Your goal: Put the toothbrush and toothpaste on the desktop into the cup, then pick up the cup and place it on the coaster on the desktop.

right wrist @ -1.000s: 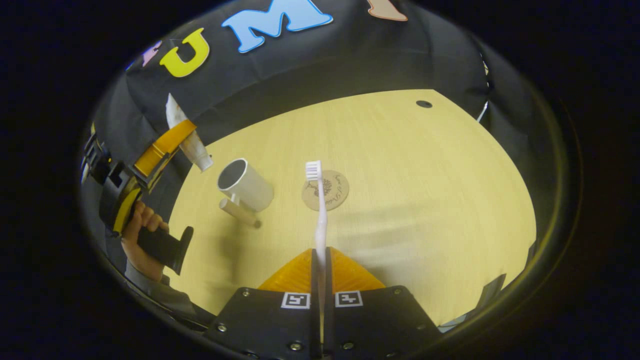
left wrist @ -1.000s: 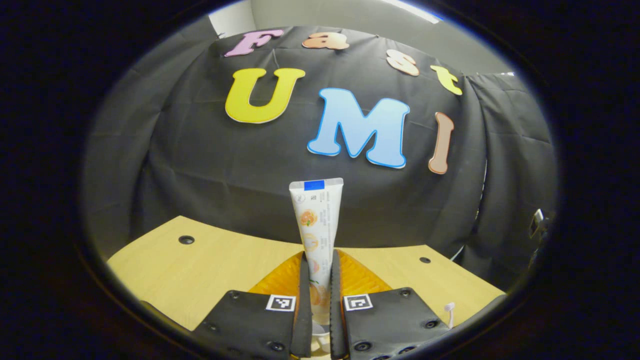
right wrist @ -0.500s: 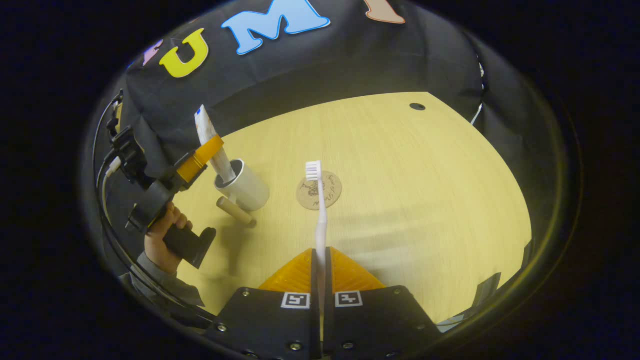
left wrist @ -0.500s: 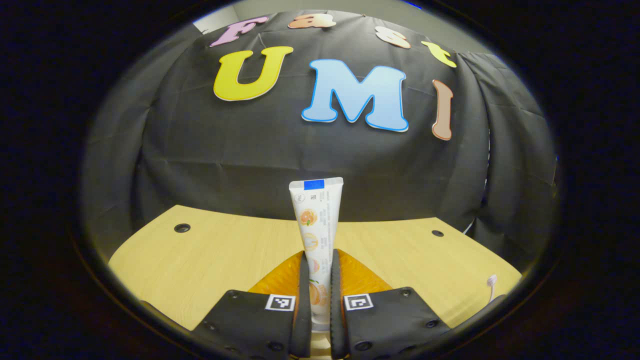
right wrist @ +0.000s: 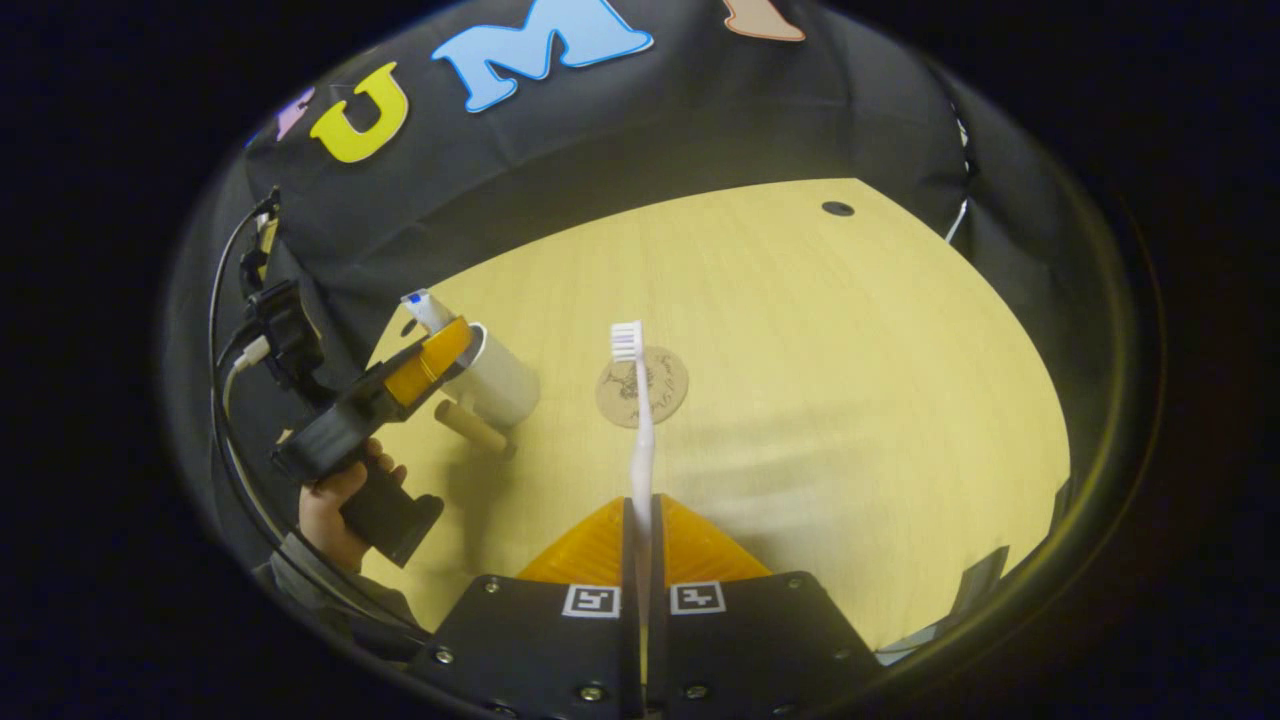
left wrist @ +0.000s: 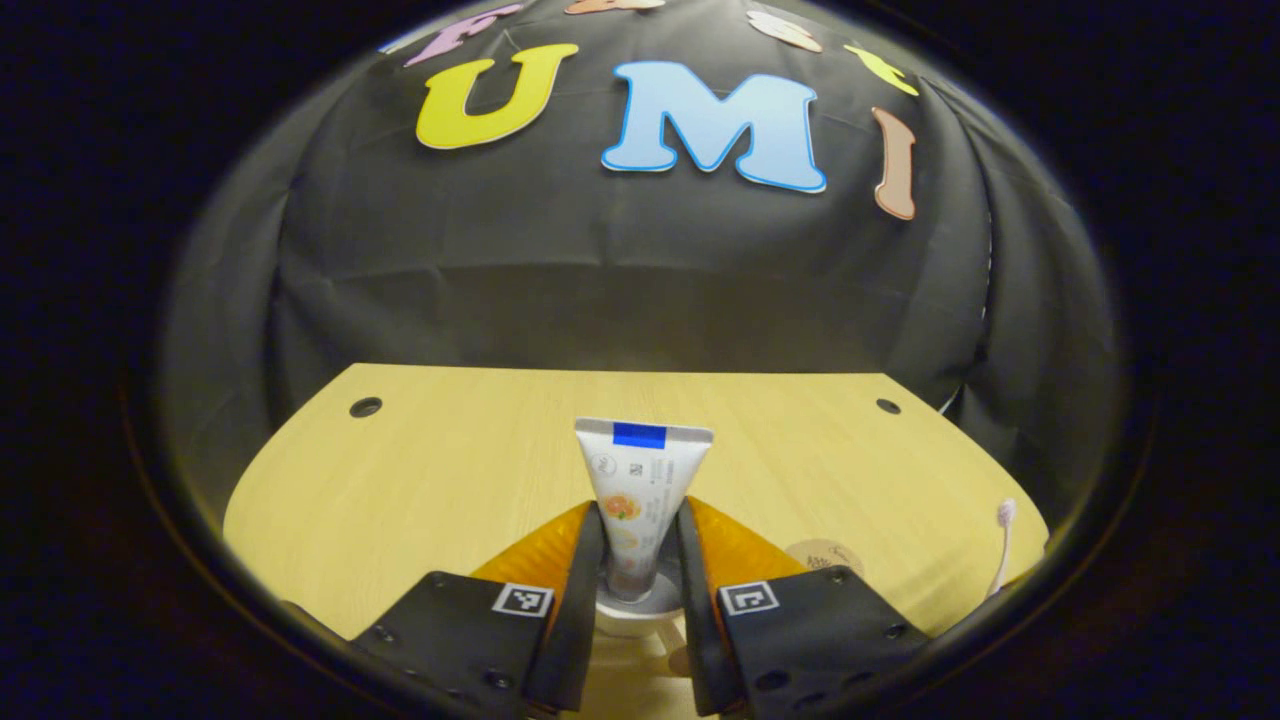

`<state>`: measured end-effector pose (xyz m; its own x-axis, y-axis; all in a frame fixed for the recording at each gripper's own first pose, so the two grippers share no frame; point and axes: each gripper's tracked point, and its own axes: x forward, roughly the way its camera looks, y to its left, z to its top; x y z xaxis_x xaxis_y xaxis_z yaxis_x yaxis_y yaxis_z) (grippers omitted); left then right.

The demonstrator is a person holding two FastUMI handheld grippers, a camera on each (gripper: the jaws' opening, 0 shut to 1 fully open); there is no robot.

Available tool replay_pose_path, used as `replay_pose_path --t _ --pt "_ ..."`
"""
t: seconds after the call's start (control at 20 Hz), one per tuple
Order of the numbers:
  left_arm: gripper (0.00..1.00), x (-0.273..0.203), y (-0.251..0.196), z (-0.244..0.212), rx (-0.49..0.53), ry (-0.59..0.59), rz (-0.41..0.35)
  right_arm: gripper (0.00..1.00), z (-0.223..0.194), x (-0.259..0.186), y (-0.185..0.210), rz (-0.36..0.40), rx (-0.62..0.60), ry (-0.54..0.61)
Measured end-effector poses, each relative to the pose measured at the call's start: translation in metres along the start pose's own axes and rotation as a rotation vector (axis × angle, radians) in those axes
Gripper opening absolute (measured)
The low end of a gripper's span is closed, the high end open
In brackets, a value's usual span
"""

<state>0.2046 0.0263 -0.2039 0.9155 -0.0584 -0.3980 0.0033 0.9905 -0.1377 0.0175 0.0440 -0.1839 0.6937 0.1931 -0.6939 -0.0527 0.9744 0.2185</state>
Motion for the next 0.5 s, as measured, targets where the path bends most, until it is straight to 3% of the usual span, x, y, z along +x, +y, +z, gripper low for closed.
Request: replay_pose_path --t 0.05,0.1,0.25,0.3,0.35,0.5 --pt "0.51 -0.002 -0.003 0.002 0.008 -0.006 -0.002 0.04 0.000 0.002 0.000 0.001 -0.001 0.000" --pt "0.50 -0.006 -0.004 0.005 0.014 -0.012 -0.003 0.04 0.001 0.004 0.001 0.003 -0.001 -0.001" --pt "0.67 -0.016 -0.007 0.011 0.009 -0.022 -0.017 0.04 0.008 0.005 0.004 0.009 -0.001 -0.013" --pt "0.67 -0.021 -0.008 0.010 0.006 -0.022 -0.023 0.04 0.011 0.005 0.005 0.012 -0.005 -0.017" --pt "0.77 -0.026 -0.009 0.011 0.004 -0.020 -0.027 0.04 0.014 0.005 0.009 0.015 -0.009 -0.023" --pt "0.91 -0.043 -0.005 0.011 -0.003 -0.015 -0.034 0.04 0.032 0.008 0.021 0.038 -0.038 -0.062"
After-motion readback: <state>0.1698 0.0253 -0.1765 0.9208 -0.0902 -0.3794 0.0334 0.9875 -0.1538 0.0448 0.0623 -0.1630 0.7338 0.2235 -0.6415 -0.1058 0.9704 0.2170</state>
